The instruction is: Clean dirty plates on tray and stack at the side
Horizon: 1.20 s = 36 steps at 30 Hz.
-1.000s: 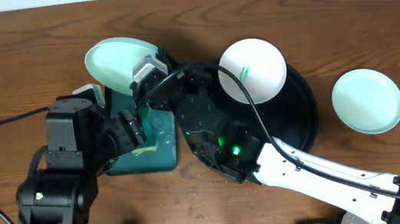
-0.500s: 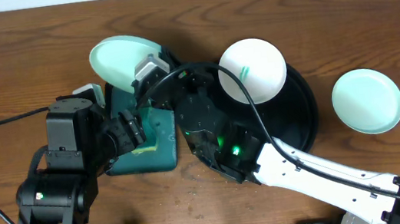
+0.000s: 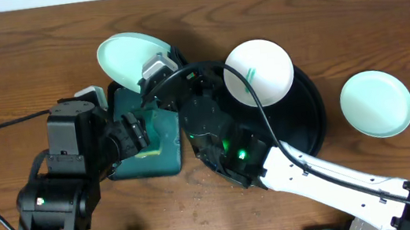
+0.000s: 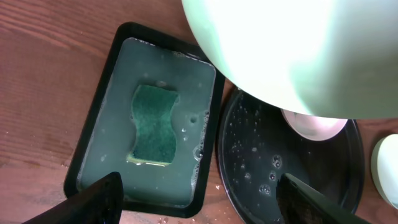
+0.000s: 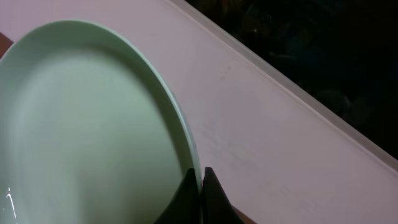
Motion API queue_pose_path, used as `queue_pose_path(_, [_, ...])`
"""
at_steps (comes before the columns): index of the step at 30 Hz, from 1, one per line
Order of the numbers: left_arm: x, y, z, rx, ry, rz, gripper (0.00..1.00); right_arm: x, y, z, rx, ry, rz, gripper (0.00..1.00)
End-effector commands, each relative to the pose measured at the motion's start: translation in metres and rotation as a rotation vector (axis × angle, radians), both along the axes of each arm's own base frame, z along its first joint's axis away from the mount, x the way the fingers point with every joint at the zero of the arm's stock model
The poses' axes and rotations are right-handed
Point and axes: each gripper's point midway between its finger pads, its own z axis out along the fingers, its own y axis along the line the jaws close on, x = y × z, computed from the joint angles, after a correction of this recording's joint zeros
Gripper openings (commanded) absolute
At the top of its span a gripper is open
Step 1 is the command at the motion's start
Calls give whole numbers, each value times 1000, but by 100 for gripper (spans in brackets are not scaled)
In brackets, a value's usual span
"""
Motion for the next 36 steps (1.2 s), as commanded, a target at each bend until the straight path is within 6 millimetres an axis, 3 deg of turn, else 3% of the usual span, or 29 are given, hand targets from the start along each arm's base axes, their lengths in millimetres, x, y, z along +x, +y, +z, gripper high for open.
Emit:
queue_pose_path(1, [2,1,7,2,-16,-3,79,-5,-2,16,68,-13,-1,1])
queue_pose_path(18, [2,1,7,2,-16,-3,79,-4,-5,15,121,4,-19,1])
queue_pose_path(21, [2,1,7,2,-16,-3,79,2,-16,-5,225,97,-70,1])
queue_pose_path(25, [2,1,7,2,-16,-3,79,22,-49,-53,451,311,-188,1])
queue_pose_path(29, [2,1,7,2,-16,-3,79,35,-59,-92,569,566,-131,1])
queue_pose_path(33, [2,1,7,2,-16,-3,79,32,-69,-99,617,750,-14,1])
queue_pose_path(36, [2,1,7,2,-16,-3,79,29,-111,-98,690,826,-98,1])
